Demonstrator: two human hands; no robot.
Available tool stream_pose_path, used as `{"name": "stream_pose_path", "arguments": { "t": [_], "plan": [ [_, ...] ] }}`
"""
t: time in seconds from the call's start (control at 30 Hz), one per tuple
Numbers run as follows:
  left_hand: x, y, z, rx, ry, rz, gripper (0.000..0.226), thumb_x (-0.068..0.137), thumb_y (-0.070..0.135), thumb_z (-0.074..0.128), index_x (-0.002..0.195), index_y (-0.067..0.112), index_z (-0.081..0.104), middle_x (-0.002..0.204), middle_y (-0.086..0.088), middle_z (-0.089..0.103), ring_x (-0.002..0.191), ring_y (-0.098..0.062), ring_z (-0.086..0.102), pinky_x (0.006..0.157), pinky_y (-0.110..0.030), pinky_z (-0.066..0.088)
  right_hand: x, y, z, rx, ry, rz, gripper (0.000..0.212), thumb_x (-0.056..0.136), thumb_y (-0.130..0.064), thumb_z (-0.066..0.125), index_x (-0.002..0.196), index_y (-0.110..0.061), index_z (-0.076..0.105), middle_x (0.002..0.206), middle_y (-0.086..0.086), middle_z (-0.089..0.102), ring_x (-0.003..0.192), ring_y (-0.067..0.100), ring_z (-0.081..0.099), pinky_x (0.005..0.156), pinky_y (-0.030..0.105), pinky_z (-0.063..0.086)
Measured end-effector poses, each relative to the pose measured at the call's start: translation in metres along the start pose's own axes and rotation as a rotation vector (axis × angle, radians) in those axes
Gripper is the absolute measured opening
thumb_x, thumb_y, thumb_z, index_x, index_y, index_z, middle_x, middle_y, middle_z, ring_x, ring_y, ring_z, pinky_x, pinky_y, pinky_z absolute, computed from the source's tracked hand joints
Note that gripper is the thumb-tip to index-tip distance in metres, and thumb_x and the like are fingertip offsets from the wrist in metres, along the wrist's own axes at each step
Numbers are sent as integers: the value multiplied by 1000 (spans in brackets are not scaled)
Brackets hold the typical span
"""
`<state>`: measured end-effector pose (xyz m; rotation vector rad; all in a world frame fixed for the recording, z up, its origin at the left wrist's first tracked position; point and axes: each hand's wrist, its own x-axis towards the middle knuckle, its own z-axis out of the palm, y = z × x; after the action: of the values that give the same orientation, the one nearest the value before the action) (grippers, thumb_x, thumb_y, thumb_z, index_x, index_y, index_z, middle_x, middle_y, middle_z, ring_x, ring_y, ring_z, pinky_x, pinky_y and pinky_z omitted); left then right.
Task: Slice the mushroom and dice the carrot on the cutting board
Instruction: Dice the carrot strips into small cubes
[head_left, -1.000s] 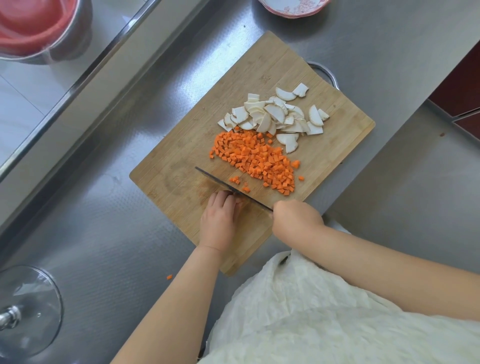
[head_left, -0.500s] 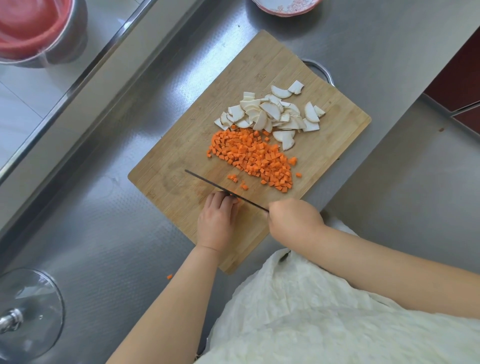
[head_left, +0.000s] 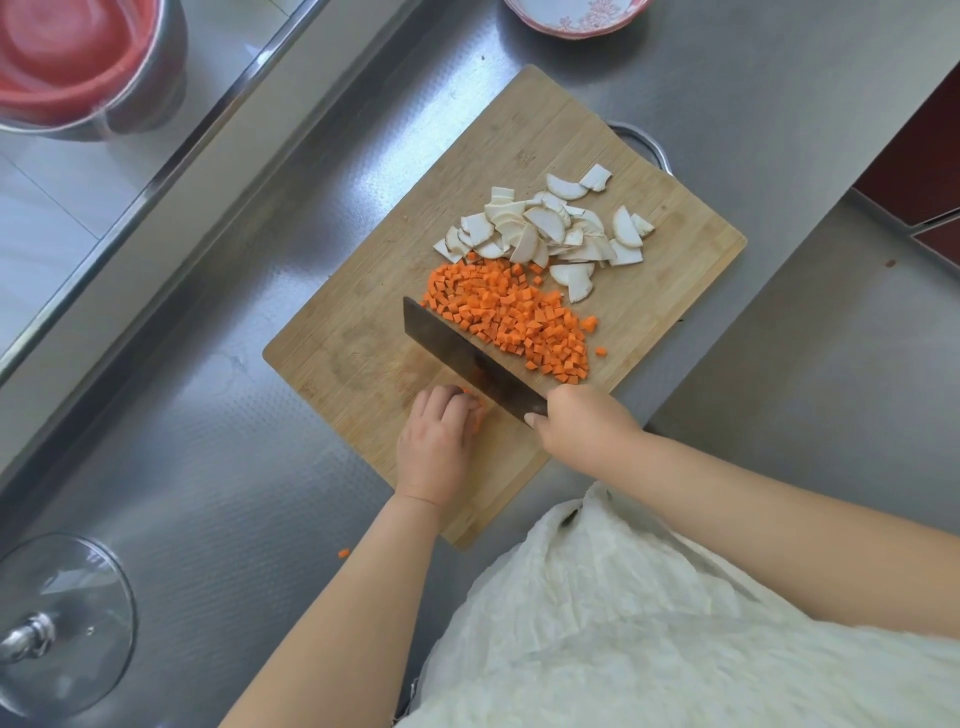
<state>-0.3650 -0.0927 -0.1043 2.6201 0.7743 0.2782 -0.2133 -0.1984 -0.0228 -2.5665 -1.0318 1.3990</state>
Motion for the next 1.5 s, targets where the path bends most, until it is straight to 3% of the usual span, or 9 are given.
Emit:
{"name": "stream_pose_path", "arguments": {
  "t": [0.17,0.3,0.5,0.63,0.8,0.93,1.13,1.33,1.5],
  "plan": [
    [-6,-4,-3,15,-22,16,18,92,22,57,87,9,67,91,-5,62,79,-23,51,55,-31,44,-10,4,2,-84,70,-72,28,100,-33,43,101,-11,61,73,1,48,69,23,49,56,29,39],
    [-4,-5,-2,6,-51,9,24,92,25,52,85,10,68,88,-4,62,77,-23,52,56,-32,47,-13,-2,10,-166,75,-95,21,96,-20,48,110,-17,63,83,3,61,76,24,60,54,26,38],
    [-2,-5,-4,-32,-74,-19,5,86,13,68,83,9,68,85,-5,61,75,-24,54,58,-32,46,-14,-13,6,-218,-33,-1,20,93,-7,46,107,-10,59,90,7,58,83,26,58,61,30,41],
    [-1,-6,-4,-31,-67,13,28,91,27,48,82,9,68,85,-5,62,75,-25,54,56,-32,46,-9,-14,10,-167,-27,35,20,99,-19,46,108,-10,60,84,5,55,80,25,57,61,29,40],
    [-7,-6,-5,-16,-30,21,22,92,22,51,86,7,66,93,-6,62,78,-24,53,53,-35,46,-2,-7,7,42,-5,29,31,100,-34,44,104,-6,57,81,5,50,83,28,58,63,30,41],
    [-15,-9,-5,-11,-22,-6,23,92,24,50,88,8,68,95,-5,62,83,-23,55,55,-34,48,-11,-1,10,-77,67,-23,29,100,-34,41,100,-12,59,77,3,51,72,25,52,57,29,39],
    [-12,-10,-5,-13,-22,-20,29,91,27,50,84,8,70,90,-5,64,81,-22,57,57,-33,50,-15,-5,20,-236,90,-71,18,95,-17,46,102,-20,62,71,0,50,64,25,50,43,23,26],
    [-11,-15,-3,-22,-57,-27,9,85,15,67,85,7,70,90,-6,64,80,-26,59,57,-37,51,-10,-14,20,-281,20,0,17,95,-11,45,103,-14,60,78,3,52,68,25,50,44,24,28],
    [-10,-13,-5,-32,-25,-6,26,91,25,50,84,8,68,88,-5,61,77,-23,55,53,-34,49,0,-16,17,-145,-9,36,23,99,-28,44,104,-10,59,79,4,51,76,27,56,56,27,41]
  ]
}}
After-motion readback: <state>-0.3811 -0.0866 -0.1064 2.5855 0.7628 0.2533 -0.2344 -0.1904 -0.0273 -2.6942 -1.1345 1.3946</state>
